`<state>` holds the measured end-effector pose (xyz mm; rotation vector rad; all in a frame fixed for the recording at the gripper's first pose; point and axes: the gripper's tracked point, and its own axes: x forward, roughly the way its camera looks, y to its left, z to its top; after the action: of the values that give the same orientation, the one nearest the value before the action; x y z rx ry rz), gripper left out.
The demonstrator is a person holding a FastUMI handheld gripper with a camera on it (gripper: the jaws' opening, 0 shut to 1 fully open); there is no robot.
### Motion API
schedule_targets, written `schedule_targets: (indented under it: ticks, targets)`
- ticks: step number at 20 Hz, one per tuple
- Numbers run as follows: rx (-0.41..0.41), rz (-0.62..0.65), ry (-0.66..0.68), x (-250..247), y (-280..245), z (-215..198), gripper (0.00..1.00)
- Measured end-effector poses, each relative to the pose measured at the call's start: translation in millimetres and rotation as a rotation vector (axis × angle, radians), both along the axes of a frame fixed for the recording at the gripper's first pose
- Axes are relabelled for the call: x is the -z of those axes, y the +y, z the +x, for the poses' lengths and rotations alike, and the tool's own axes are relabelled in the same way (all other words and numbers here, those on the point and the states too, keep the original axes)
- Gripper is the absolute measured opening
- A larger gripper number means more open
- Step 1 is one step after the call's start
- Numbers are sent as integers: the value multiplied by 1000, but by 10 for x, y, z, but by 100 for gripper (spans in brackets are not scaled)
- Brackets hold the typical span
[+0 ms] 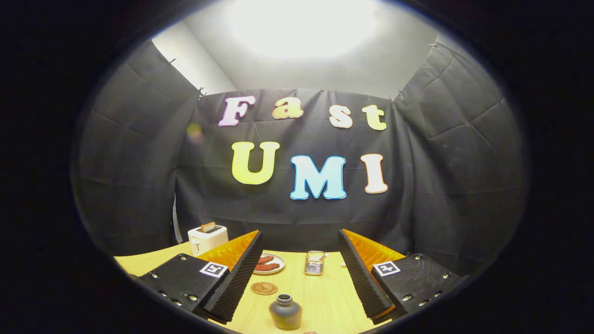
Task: Take the bottle from table, then pour the juice into the cup, finally place the bottle on the coaster
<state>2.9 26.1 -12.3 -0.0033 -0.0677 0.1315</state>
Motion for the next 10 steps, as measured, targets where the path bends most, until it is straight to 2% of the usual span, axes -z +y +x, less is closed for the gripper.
schedule_targets:
  ticks: [10]
  targets:
    - [-94, -9, 90, 663, 120, 54, 99]
